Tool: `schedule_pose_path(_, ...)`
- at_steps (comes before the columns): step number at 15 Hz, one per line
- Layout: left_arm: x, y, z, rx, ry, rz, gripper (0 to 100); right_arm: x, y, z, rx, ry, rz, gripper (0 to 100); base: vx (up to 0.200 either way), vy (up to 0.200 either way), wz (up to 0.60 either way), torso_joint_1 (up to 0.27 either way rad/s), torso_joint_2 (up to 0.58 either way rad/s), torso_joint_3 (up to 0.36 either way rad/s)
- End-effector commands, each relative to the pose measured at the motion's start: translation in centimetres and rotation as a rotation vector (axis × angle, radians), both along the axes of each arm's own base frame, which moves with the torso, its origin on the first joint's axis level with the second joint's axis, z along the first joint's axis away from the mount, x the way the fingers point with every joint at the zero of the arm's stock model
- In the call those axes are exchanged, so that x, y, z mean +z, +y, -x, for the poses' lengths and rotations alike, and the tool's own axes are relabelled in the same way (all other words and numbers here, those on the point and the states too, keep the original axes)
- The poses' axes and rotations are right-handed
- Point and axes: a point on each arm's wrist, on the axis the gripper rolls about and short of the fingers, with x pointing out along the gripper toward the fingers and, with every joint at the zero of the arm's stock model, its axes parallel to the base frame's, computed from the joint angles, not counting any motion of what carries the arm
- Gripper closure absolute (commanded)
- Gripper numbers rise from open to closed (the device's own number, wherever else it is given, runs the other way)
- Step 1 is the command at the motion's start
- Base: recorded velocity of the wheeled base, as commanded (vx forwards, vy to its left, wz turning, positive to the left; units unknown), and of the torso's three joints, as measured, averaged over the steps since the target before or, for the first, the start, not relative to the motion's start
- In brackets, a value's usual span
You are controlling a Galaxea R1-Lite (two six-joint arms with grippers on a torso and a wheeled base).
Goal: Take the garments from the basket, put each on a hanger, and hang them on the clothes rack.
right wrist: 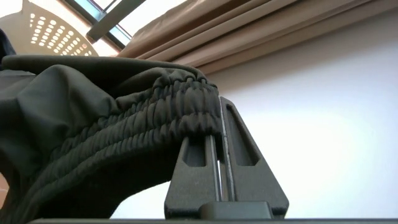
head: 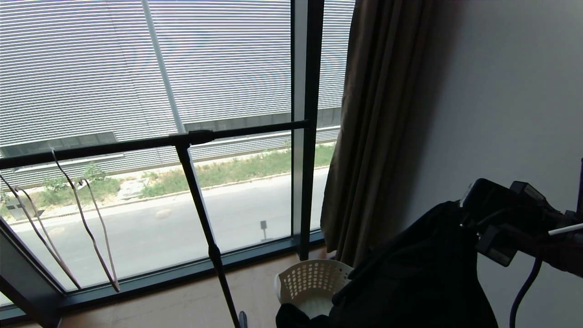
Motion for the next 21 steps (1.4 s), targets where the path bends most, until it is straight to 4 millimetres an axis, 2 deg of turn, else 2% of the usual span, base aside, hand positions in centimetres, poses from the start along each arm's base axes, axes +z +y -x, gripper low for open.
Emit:
schedule_pose_path(1,0.0,0.0,0.0,0.000,0.000,0.001,0,-0.2,0.0,0.0,0.000,0.006,0.002,100,0.000,0.000,0.00,0.056,-0.12,-0.066)
schedule_pose_path(5,0.0,0.0,0.0,0.000,0.001,0.004,0,0.5,0.1,1.2,0.026,-0.027,-0.018,100,0.000,0.000,0.00,0.008,-0.01,-0.008)
schedule_pose_path(7,0.0,0.0,0.0,0.001,0.003,-0.006,0,1.9,-0.7,3.5,0.018,-0.097,-0.065,100,0.000,0.000,0.00,0.002,0.00,-0.085)
schedule_pose_path(9,0.0,0.0,0.0,0.001,0.002,-0.002,0,0.9,-1.2,4.9,-0.005,-0.069,-0.112,100,0.000,0.000,0.00,0.000,0.00,-0.141)
schedule_pose_path(12,0.0,0.0,0.0,0.004,0.001,0.010,0,0.9,-1.4,4.6,-0.053,-0.066,-0.180,100,0.000,0.000,0.00,0.002,0.00,-0.019)
schedule_pose_path(16,0.0,0.0,0.0,0.005,0.001,0.013,0,0.6,-1.4,3.8,-0.075,-0.048,-0.177,100,0.000,0.000,0.60,0.000,0.00,0.001)
schedule_pose_path(21,0.0,0.0,0.0,0.004,0.001,0.010,0,0.6,-1.6,3.7,-0.087,-0.048,-0.176,100,0.000,0.000,0.48,0.002,0.00,0.000)
